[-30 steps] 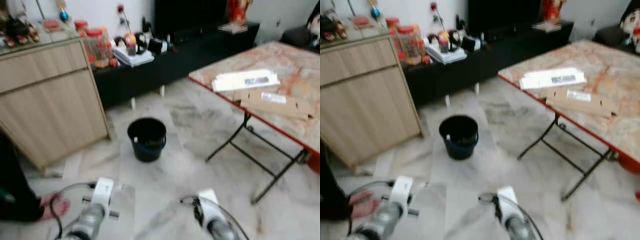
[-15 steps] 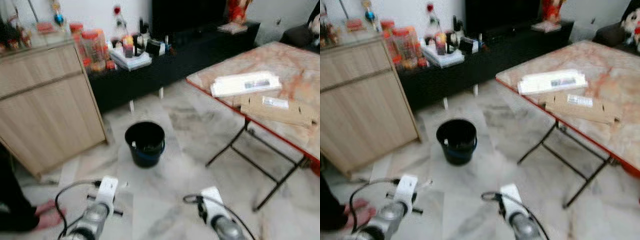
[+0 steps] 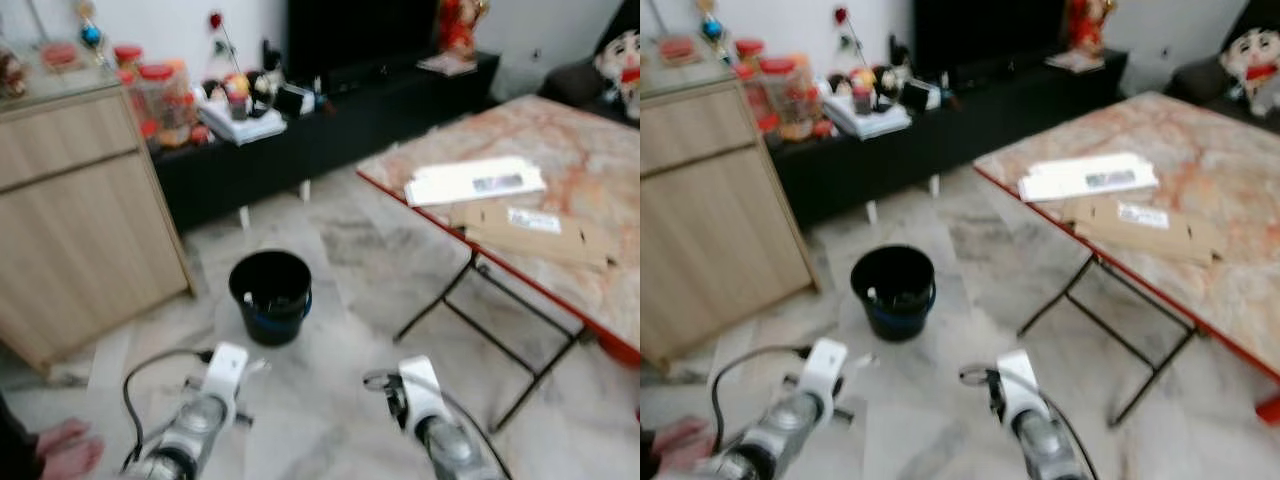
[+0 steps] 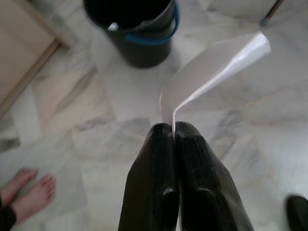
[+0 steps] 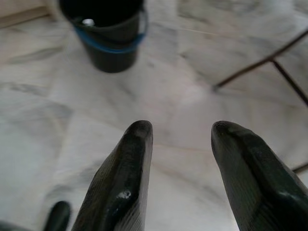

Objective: Picking trash to rubbish bin

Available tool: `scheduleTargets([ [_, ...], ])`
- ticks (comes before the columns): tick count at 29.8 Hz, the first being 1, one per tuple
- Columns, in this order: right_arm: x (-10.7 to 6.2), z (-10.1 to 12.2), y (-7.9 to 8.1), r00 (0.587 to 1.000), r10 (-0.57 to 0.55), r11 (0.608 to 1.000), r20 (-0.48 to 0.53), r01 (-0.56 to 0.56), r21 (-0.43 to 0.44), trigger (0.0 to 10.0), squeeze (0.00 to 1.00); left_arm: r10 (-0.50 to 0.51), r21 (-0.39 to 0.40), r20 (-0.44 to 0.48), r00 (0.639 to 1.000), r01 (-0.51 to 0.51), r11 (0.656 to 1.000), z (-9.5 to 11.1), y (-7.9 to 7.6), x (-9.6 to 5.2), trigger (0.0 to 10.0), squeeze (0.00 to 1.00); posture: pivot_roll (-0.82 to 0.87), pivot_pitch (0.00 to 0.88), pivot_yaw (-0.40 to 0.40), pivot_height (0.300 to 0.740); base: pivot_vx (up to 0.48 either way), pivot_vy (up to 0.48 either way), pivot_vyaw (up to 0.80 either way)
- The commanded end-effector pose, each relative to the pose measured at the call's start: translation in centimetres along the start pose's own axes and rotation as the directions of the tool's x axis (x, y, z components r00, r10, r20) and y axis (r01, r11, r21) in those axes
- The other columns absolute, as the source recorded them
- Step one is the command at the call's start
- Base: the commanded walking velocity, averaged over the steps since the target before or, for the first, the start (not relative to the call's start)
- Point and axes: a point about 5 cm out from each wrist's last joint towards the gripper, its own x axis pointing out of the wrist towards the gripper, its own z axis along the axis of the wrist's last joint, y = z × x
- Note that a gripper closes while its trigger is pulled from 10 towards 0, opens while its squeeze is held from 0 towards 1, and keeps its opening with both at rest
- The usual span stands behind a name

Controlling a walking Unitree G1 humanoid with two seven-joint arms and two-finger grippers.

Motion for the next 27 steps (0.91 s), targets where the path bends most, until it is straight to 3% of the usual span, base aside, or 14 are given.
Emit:
scheduleTargets([
  [1, -0.3, -0.7, -1.1, 0.999, -0.044, 0.999, -0.028, 0.044, -0.001, 10.0, 0.0, -0.024, 0.018, -0.006, 1.0, 0.024, 1.0, 0.0, -0.9, 0.1, 10.0, 0.0, 0.13, 0.0, -0.024, 0.74, 0.356, 0.0, 0.0],
  [12, -0.8, -1.4, -3.7, 0.988, -0.139, 0.99, -0.071, 0.136, -0.045, 10.0, 0.0, 0.029, 0.002, 0.002, 1.0, -0.029, 1.0, -0.2, 0.5, -0.1, 10.0, 0.0, 0.15, 0.0, -0.013, 0.74, 0.358, 0.0, 0.0],
  [22, -0.9, -2.0, -3.2, 0.988, -0.132, 0.991, -0.083, 0.13, -0.024, 10.0, 0.0, 0.07, -0.027, -0.018, 0.997, -0.071, 0.997, -1.3, 1.8, -0.5, 10.0, 0.0, 0.16, 0.0, -0.004, 0.74, 0.356, 0.0, 0.0],
  [27, -0.8, -2.1, -2.0, 0.992, -0.087, 0.992, -0.089, 0.078, -0.098, 10.0, 0.0, 0.09, -0.045, -0.045, 0.995, -0.092, 0.995, -2.5, 2.3, -0.9, 10.0, 0.0, 0.17, 0.0, 0.0, 0.74, 0.359, 0.0, 0.32],
])
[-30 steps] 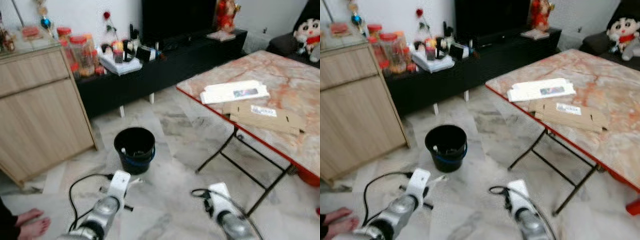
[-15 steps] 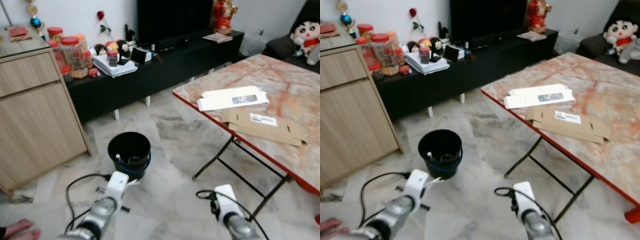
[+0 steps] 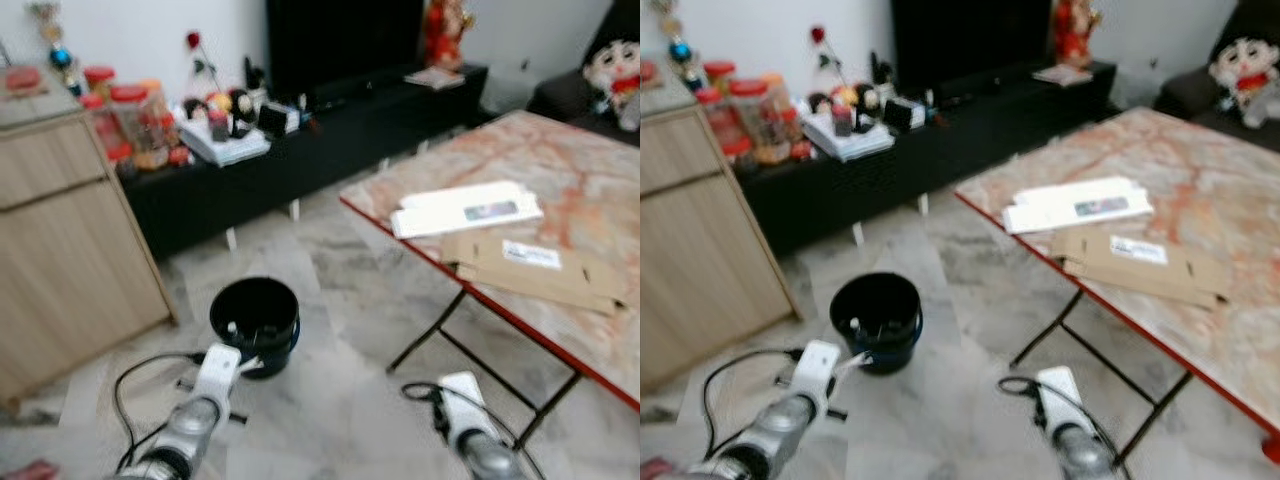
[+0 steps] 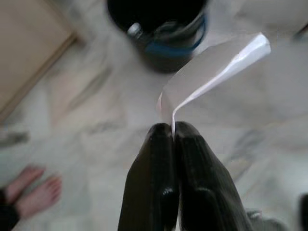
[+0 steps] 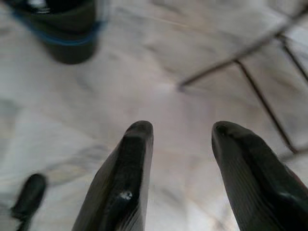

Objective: Picking trash to rubbish bin

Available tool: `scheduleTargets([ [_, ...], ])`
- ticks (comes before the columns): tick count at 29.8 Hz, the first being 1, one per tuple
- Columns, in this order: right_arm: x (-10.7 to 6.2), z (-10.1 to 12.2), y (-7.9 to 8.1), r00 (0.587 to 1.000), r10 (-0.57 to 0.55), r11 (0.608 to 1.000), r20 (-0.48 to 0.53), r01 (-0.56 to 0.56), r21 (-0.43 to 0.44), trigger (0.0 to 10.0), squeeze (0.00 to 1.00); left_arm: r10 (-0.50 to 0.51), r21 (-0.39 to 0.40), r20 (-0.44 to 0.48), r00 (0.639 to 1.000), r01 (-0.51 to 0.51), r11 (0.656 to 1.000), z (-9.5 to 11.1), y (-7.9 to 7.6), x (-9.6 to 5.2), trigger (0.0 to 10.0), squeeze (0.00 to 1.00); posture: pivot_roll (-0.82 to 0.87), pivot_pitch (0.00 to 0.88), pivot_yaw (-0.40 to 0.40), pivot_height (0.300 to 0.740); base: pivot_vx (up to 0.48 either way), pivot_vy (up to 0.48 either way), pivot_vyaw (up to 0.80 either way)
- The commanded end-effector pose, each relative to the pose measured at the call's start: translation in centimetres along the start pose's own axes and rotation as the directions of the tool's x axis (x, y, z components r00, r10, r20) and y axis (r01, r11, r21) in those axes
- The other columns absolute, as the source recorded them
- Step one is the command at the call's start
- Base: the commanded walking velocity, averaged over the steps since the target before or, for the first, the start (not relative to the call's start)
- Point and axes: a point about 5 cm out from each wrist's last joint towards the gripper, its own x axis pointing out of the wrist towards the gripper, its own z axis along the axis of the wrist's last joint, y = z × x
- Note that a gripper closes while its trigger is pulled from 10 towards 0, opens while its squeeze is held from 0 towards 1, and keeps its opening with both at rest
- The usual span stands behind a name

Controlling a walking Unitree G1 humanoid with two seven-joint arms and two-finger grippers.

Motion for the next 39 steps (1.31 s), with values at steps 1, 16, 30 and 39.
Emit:
scheduleTargets([
  [1, -0.1, -0.2, -0.9, 1.0, -0.027, 0.999, -0.007, 0.027, -0.017, 10.0, 0.0, -0.008, -0.011, 0.001, 1.0, 0.008, 1.0, 0.2, -0.5, 0.1, 10.0, 0.0, 0.17, 0.0, 0.0, 0.74, 0.356, 0.0, 0.8],
  [16, 0.0, 0.2, -0.9, 1.0, -0.019, 0.999, 0.01, 0.019, 0.047, 10.0, 0.0, 0.001, -0.043, 0.009, 1.0, -0.001, 0.999, 0.6, -0.4, 0.2, 10.0, 0.0, 0.18, 0.0, 0.0, 0.74, 0.359, 0.0, 0.11],
  [30, 0.0, 0.3, -0.6, 1.0, -0.018, 1.0, 0.009, 0.017, 0.016, 10.0, 0.0, 0.004, -0.061, 0.02, 1.0, -0.003, 0.998, 1.2, -0.4, 0.3, 10.0, 0.0, 0.19, 0.0, 0.004, 0.74, 0.358, 0.0, 0.19],
  [39, 0.0, 0.3, -0.3, 1.0, 0.001, 1.0, 0.013, -0.001, 0.012, 10.0, 0.0, 0.003, -0.065, 0.016, 1.0, -0.002, 0.998, 1.0, -0.6, 0.3, 10.0, 0.0, 0.19, 0.0, -0.002, 0.74, 0.359, 0.0, 0.8],
])
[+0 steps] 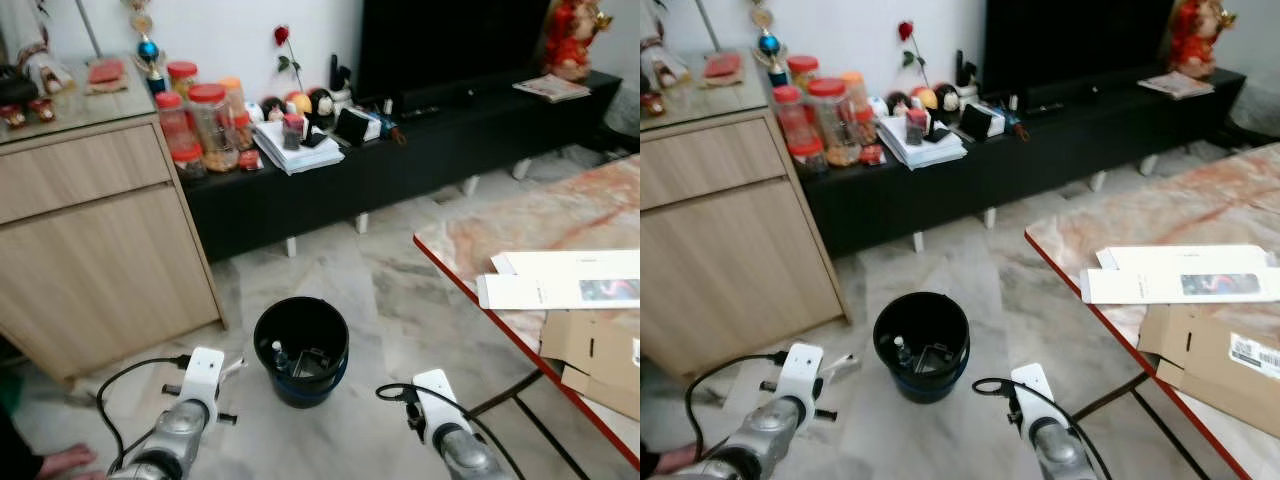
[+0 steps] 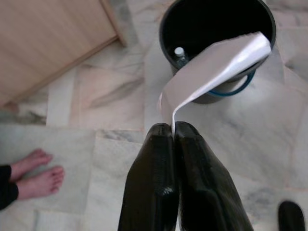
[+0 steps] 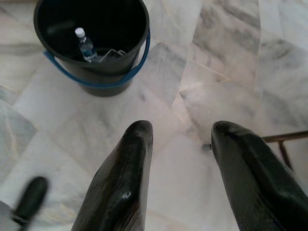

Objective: Picking trash to rubbish bin

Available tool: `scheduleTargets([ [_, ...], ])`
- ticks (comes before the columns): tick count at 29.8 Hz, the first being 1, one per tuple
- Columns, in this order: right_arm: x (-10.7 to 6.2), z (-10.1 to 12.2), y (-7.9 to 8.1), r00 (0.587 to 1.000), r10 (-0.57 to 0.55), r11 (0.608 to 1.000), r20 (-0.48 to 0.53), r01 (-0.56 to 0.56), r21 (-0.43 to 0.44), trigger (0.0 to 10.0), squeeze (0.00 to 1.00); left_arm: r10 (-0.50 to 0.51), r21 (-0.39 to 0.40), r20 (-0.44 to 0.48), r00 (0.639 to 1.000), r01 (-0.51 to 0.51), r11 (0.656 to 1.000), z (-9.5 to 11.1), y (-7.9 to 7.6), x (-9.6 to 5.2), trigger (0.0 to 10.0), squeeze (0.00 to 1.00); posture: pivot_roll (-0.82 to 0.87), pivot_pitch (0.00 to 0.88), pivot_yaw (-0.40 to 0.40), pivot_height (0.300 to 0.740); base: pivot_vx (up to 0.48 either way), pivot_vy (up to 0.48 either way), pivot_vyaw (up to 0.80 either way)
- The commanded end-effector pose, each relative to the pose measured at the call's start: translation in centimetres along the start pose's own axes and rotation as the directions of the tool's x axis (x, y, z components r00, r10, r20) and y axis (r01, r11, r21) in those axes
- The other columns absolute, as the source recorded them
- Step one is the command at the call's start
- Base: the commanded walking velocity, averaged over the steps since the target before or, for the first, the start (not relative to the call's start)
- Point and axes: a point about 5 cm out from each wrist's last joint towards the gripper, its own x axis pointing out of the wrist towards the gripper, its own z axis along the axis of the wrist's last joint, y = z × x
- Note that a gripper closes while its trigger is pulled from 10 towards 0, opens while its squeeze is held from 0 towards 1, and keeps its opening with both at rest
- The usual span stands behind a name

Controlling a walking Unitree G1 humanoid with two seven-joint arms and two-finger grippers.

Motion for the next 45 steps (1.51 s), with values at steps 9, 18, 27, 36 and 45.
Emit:
scheduleTargets([
  [9, 0.34, 1.38, 0.99, 0.999, 0.033, 0.999, 0.041, -0.034, 0.014, 10.0, 0.0, 0.033, -0.001, -0.015, 0.999, -0.033, 0.999, -0.37, 1.18, -0.15, 10.0, 0.0, 0.19, 0.0, -0.004, 0.74, 0.355, 0.0, 0.49],
  [18, 0.35, 1.55, 0.88, 0.998, 0.025, 0.999, 0.053, -0.027, 0.037, 10.0, 0.0, 0.03, 0.002, -0.016, 0.999, -0.03, 1.0, -0.46, 1.14, -0.18, 10.0, 0.0, 0.18, 0.0, -0.003, 0.74, 0.357, 0.0, 0.0],
  [27, 0.34, 1.51, 1.24, 0.998, 0.045, 0.998, 0.054, -0.047, 0.045, 10.0, 0.0, 0.029, 0.009, -0.013, 0.999, -0.029, 1.0, -0.38, 1.16, -0.17, 10.0, 0.0, 0.19, 0.0, -0.004, 0.74, 0.359, 0.0, -0.05],
  [36, 0.36, 1.85, 1.4, 0.996, 0.045, 0.997, 0.079, -0.049, 0.054, 10.0, 0.0, 0.029, 0.015, -0.015, 0.999, -0.028, 0.999, -0.44, 1.24, -0.19, 10.0, 0.0, 0.19, 0.0, -0.002, 0.74, 0.358, 0.0, -0.34],
  [45, 0.41, 2.12, 1.41, 0.995, 0.043, 0.997, 0.088, -0.048, 0.055, 10.0, 0.0, 0.03, 0.014, -0.005, 1.0, -0.03, 0.999, -0.02, 1.32, -0.09, 10.0, 0.0, 0.19, 0.0, 0.001, 0.74, 0.357, 0.0, 0.0],
])
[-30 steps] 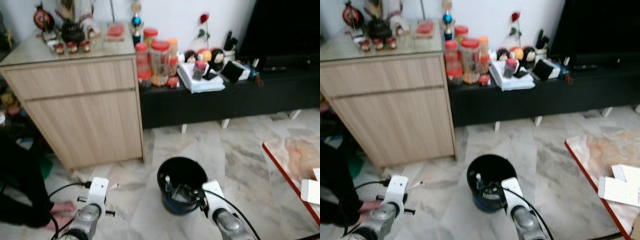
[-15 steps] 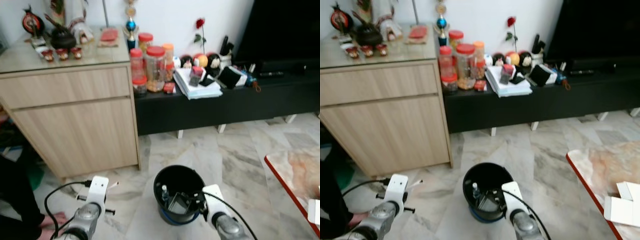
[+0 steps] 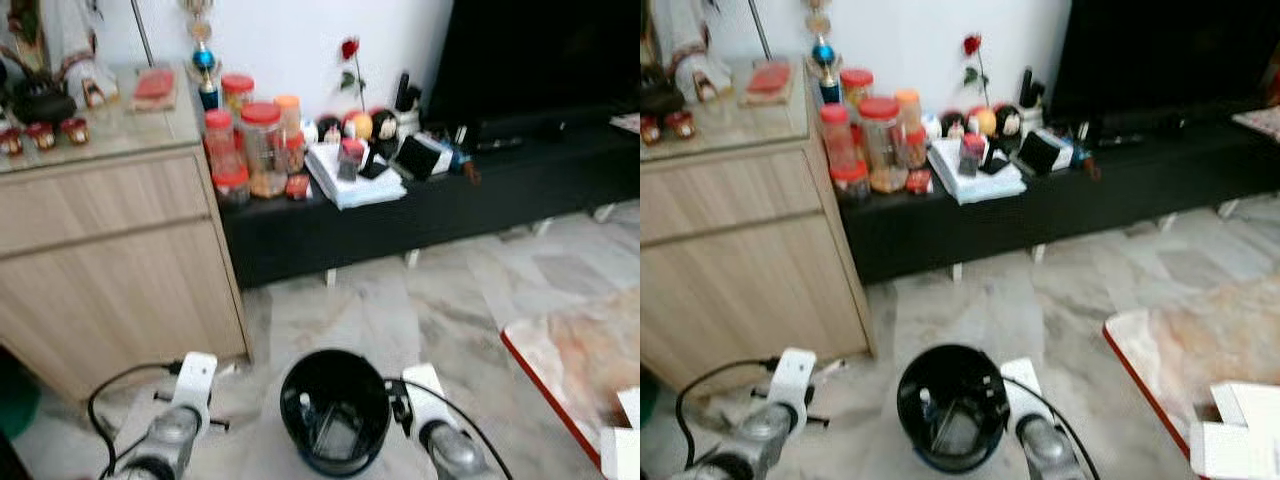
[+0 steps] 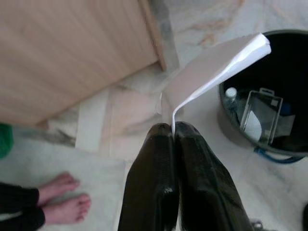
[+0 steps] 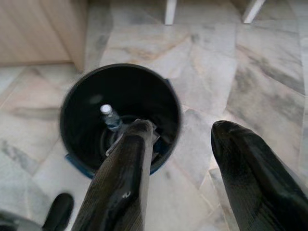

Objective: Picking trash to rubbish bin

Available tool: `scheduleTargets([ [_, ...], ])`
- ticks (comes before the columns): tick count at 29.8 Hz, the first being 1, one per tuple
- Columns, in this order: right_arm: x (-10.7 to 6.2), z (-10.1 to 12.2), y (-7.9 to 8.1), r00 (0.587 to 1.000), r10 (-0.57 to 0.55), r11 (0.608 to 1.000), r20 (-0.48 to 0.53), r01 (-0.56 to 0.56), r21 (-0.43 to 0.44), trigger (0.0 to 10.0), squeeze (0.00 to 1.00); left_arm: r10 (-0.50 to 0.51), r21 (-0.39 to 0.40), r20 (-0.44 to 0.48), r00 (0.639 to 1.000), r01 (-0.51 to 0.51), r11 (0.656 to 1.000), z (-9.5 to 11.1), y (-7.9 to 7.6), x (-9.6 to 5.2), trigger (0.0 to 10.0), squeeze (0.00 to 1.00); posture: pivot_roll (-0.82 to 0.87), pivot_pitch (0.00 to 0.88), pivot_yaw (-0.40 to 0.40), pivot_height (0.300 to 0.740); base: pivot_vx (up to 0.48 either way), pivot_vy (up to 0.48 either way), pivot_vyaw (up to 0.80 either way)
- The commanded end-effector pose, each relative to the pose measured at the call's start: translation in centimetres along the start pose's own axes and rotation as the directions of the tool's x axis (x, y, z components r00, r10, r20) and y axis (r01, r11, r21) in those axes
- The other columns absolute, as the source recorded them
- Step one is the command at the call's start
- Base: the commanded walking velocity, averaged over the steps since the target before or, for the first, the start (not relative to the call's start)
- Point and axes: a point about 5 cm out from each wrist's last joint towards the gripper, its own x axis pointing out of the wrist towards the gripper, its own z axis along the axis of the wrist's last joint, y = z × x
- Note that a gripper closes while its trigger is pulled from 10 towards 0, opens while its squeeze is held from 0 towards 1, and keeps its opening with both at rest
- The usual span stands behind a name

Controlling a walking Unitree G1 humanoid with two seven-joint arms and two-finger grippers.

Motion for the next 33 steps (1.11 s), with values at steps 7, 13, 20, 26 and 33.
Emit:
scheduleTargets([
  [7, -0.1, -0.2, -0.7, 1.0, -0.021, 1.0, -0.004, 0.021, 0.004, 10.0, 0.0, -0.021, -0.003, 0.016, 1.0, 0.021, 1.0, 0.6, -0.8, 0.2, 10.0, 0.0, 0.19, 0.0, 0.004, 0.74, 0.355, 0.0, 0.0],
  [13, -0.1, -0.1, -0.6, 1.0, -0.015, 1.0, 0.003, 0.015, -0.004, 10.0, 0.0, -0.021, -0.002, 0.023, 1.0, 0.021, 1.0, 0.9, -0.7, 0.2, 10.0, 0.0, 0.19, 0.0, 0.004, 0.74, 0.349, 0.0, 0.0],
  [20, -0.1, 0.0, -0.7, 1.0, -0.015, 1.0, 0.006, 0.015, -0.008, 10.0, 0.0, -0.027, 0.006, 0.025, 0.999, 0.027, 1.0, 1.0, -0.9, 0.3, 10.0, 0.0, 0.19, 0.0, 0.007, 0.74, 0.347, 0.0, 0.0],
  [26, -0.1, 0.0, -0.6, 1.0, -0.007, 1.0, 0.004, 0.007, -0.017, 10.0, 0.0, -0.038, 0.018, 0.041, 0.998, 0.037, 0.999, 1.3, -1.0, 0.3, 10.0, 0.0, 0.19, 0.0, 0.007, 0.74, 0.161, 0.0, 0.0],
  [33, 0.0, 0.3, -0.1, 0.999, 0.029, 0.996, 0.018, -0.028, -0.085, 10.0, 0.0, -0.075, 0.043, 0.078, 0.994, 0.072, 0.996, 2.6, -1.5, 0.5, 10.0, 0.0, 0.19, 0.0, 0.007, 0.74, 0.0, 0.0, 0.0],
])
